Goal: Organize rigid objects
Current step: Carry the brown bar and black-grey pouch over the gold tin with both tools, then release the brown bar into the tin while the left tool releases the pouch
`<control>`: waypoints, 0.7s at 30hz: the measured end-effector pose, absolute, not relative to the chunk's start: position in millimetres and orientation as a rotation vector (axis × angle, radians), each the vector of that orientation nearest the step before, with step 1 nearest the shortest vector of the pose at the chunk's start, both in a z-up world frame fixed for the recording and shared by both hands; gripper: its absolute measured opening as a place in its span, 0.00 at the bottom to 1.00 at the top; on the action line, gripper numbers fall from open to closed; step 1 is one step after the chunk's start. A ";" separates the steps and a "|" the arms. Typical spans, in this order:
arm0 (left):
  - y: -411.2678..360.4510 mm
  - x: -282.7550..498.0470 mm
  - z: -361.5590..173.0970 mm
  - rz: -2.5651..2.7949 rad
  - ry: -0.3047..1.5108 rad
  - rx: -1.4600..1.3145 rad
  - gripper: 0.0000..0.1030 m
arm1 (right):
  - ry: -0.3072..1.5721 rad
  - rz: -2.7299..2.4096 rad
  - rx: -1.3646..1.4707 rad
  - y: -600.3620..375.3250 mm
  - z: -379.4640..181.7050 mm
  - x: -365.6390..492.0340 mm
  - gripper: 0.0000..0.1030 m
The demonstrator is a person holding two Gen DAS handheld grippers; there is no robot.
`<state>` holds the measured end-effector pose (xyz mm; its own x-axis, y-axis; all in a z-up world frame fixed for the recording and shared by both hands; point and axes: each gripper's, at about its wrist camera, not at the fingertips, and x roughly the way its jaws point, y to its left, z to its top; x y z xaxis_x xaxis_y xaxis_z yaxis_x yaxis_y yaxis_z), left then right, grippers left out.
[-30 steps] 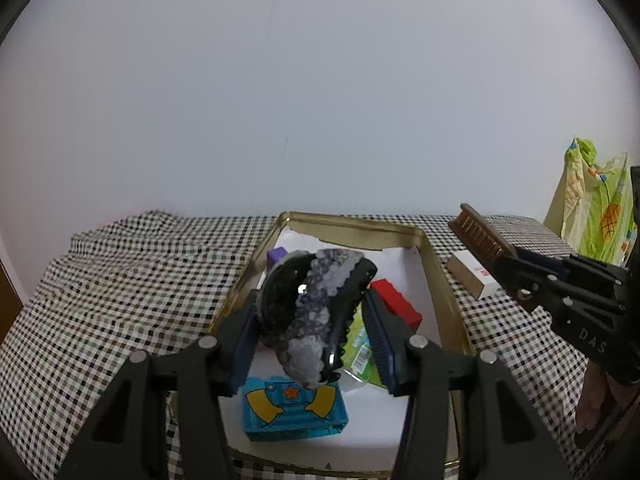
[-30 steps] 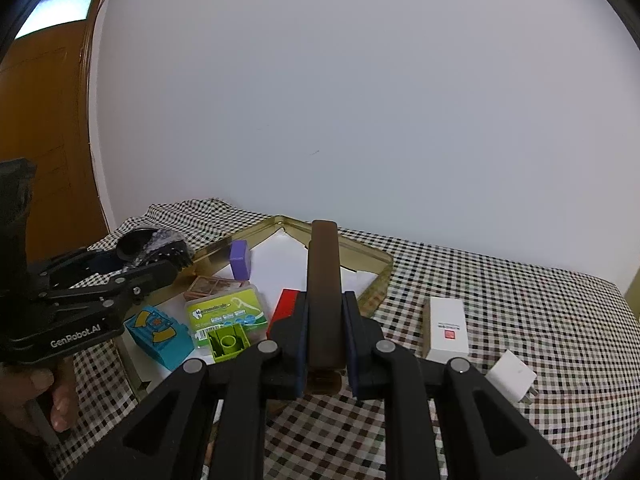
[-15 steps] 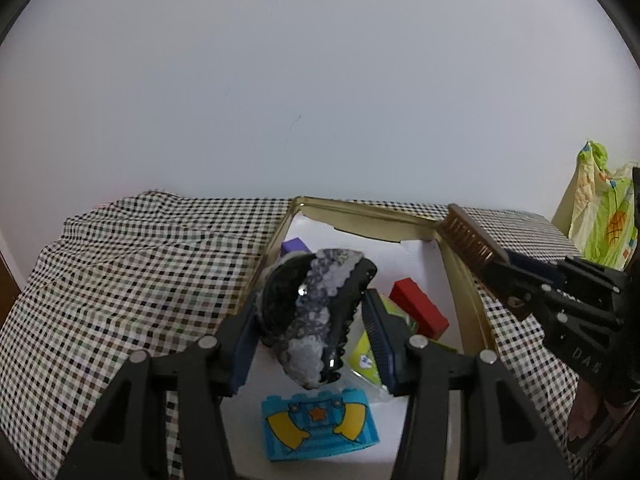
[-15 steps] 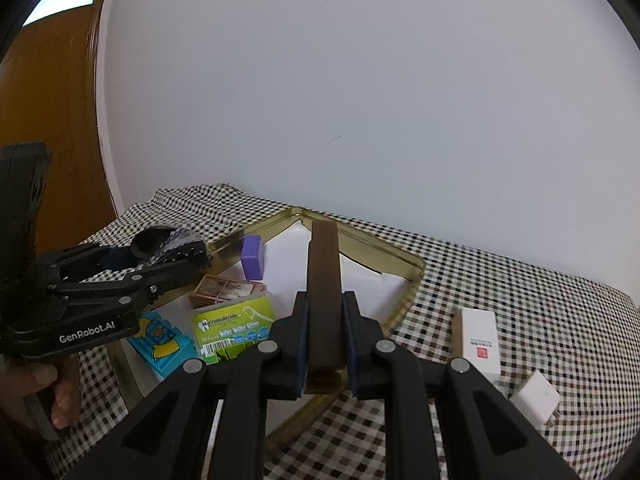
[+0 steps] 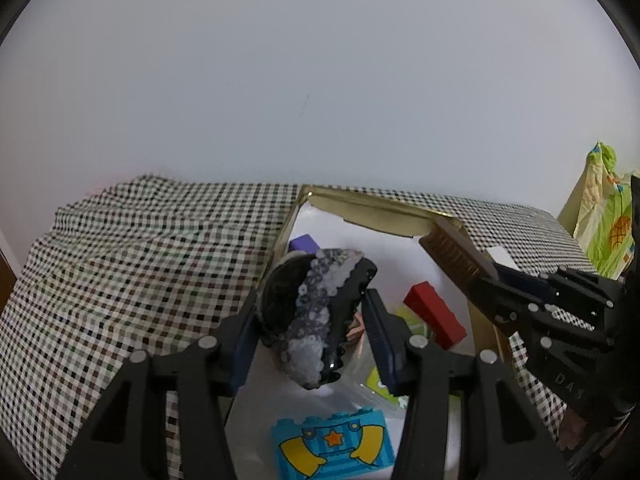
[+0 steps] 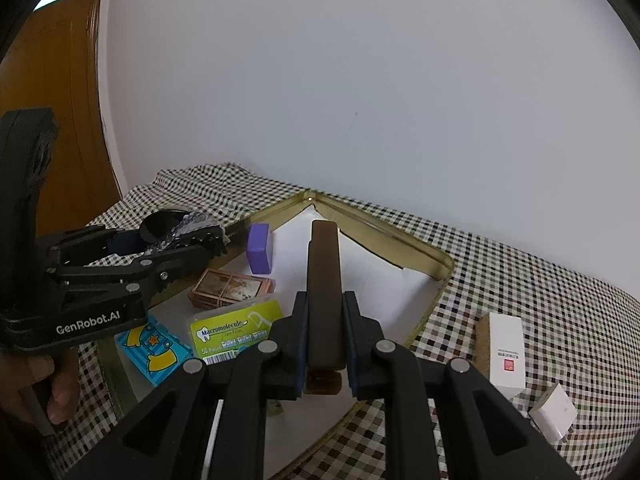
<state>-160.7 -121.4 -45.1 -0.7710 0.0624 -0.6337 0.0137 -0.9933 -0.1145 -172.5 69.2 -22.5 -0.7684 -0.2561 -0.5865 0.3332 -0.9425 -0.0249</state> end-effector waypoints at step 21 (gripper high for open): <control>-117.7 -152.6 -40.6 3.040 -0.157 -1.004 0.98 | 0.120 -2.662 0.860 78.2 -33.6 -177.9 0.41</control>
<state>-152.6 -117.7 -40.6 -0.8021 -0.0294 -0.5965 0.0906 -0.9932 -0.0729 -177.9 78.2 -33.6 -0.7590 -0.2929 -0.5815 0.3440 -0.9387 0.0237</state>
